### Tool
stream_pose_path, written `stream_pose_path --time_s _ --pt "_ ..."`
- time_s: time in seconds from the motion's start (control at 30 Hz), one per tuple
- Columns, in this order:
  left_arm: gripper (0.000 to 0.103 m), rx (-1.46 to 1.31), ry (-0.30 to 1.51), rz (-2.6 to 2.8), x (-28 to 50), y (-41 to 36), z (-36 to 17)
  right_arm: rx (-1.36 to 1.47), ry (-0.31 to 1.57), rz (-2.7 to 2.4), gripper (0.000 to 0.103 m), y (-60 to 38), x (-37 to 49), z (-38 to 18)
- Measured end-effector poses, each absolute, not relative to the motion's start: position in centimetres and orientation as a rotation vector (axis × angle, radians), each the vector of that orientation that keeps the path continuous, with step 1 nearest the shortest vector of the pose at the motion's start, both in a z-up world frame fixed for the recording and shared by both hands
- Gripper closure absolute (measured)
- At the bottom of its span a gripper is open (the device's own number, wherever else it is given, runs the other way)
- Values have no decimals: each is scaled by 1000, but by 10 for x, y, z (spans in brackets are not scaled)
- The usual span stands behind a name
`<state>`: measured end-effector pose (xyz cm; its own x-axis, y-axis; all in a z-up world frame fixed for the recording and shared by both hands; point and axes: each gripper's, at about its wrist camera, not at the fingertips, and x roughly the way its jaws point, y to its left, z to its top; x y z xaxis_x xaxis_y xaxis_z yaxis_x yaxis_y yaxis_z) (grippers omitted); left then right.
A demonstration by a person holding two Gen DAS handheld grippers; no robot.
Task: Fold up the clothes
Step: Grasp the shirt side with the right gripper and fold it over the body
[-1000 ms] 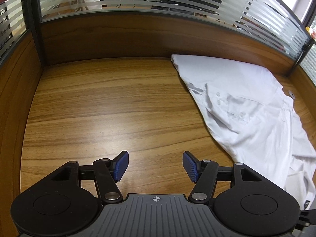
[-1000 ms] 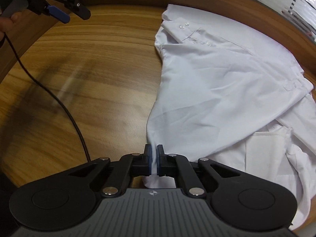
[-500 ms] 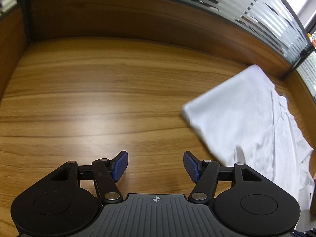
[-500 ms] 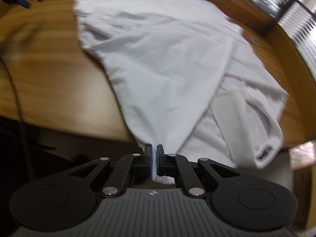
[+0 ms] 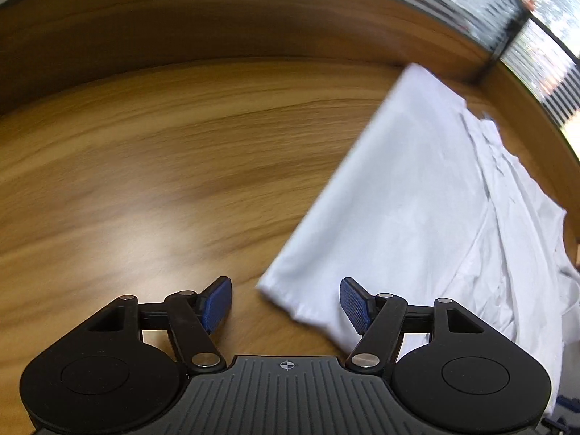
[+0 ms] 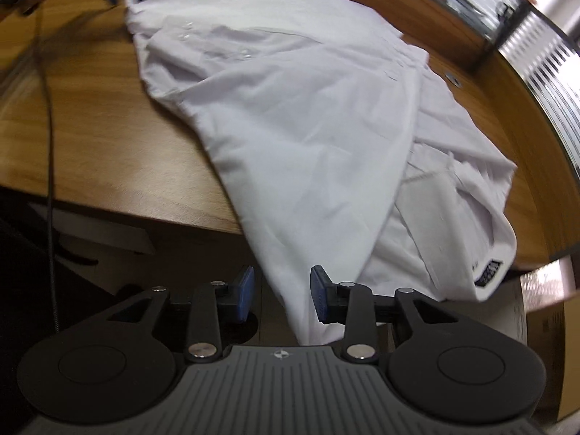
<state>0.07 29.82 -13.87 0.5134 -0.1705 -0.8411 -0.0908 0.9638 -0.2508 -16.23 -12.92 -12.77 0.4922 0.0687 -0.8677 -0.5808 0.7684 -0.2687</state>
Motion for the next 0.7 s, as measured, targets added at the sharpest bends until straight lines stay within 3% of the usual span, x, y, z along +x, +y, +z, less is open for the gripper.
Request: stream_pose_path --time_s 0.07,0.13,0.17,0.23,0.27,0.37,0.7 --pt "36 -278 1036 -59 7 294 -140 -637 982 433 66 -126 -162 -133" --pt "48 -275 1040 -54 6 292 -140 -690 972 431 68 -125 -160 -137" --pt "55 -261 1040 -44 5 290 -140 -712 968 429 73 -126 -159 -139" --pt "94 -215 1039 -9 2 289 -140 -729 964 430 81 -126 -158 -141" --pt "94 -218 1035 7 0 292 -140 -737 962 430 91 -127 -157 -142" --pt "96 -270 1020 39 -11 301 -137 -781 952 418 101 -120 -160 -142" --pt "96 -306 1081 177 -97 295 -126 -870 933 415 101 -125 -150 -138"
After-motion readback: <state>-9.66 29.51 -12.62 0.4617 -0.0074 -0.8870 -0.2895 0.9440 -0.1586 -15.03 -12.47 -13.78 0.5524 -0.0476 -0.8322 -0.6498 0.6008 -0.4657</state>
